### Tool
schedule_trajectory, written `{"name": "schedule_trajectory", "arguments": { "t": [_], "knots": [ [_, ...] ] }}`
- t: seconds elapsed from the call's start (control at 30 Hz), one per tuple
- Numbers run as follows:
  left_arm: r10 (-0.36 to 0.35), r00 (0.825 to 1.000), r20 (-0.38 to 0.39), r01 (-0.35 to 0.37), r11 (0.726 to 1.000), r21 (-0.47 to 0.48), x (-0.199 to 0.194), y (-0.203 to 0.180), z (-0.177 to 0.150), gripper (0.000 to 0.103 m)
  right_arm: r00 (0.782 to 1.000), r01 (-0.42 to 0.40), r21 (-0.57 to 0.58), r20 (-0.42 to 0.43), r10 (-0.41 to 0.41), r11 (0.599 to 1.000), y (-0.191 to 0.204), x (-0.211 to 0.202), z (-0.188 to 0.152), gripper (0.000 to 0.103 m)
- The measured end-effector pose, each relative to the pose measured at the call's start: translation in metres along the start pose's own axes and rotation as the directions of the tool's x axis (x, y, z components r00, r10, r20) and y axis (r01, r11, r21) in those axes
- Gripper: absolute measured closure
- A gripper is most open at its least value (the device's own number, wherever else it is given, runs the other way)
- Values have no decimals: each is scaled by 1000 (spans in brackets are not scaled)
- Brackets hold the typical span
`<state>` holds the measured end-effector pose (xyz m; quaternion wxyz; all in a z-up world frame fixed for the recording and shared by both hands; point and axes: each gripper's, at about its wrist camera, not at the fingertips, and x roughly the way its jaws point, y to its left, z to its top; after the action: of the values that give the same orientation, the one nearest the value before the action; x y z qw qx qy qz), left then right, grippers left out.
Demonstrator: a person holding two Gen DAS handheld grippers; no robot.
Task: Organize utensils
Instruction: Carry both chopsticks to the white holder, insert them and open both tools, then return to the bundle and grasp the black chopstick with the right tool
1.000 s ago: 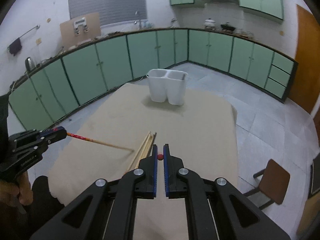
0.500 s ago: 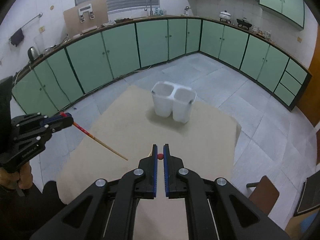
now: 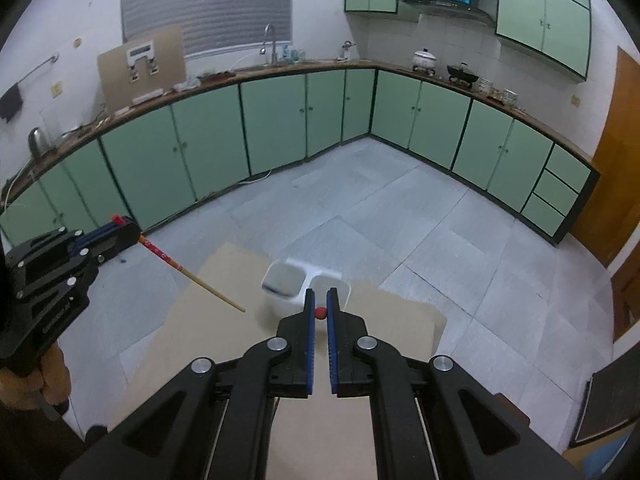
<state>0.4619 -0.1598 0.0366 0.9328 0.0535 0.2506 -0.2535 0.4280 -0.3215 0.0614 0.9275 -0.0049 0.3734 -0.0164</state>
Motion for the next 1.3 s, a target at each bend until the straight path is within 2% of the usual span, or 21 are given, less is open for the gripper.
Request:
{"name": "schedule_trajectory", "arguments": {
  "t": [0.13, 0.27, 0.47, 0.57, 0.67, 0.83, 0.9, 0.93, 1.03, 1.17, 1.3],
  "knots": [
    [5, 1000, 20, -4, 1000, -30, 32, 5, 15, 98, 1000, 13, 23, -6, -13, 1000, -12, 36, 16, 97],
    [7, 1000, 13, -6, 998, -58, 75, 12, 14, 98, 999, 5, 63, -44, -2, 998, -26, 84, 20, 97],
    [-20, 998, -66, 13, 995, -96, 144, 16, -20, 98, 993, -33, 121, -109, 46, 992, -43, 143, 2, 97],
    [-9, 994, -110, -3, 994, -108, 166, 24, -39, 97, 988, -59, 138, -134, 78, 989, -48, 161, -6, 97],
    [8, 993, -122, -23, 992, -125, 170, 36, -47, 94, 990, -60, 158, -114, 79, 986, -55, 161, -14, 79],
    [36, 996, -79, -45, 993, -113, 133, 52, -51, 72, 995, -71, 172, -60, 83, 983, -60, 132, -26, 78],
    [46, 998, -52, -51, 994, -98, 105, 57, -55, 68, 996, -81, 176, -31, 88, 981, -63, 113, -34, 78],
    [52, 998, -41, -56, 994, -95, 92, 60, -58, 59, 996, -88, 179, -12, 92, 980, -64, 101, -41, 78],
    [57, 998, -3, -57, 995, -80, 46, 59, -79, 46, 995, -98, 168, 37, 93, 981, -62, 69, -71, 77],
    [45, 999, 20, -44, 998, -45, -7, 45, -137, 35, 992, -89, 117, 103, 77, 989, -39, 32, -158, 70],
    [36, 999, -14, -36, 999, -33, -43, 24, -232, 29, 994, -69, 98, 92, 60, 993, -4, 30, -269, 70]
  ]
}}
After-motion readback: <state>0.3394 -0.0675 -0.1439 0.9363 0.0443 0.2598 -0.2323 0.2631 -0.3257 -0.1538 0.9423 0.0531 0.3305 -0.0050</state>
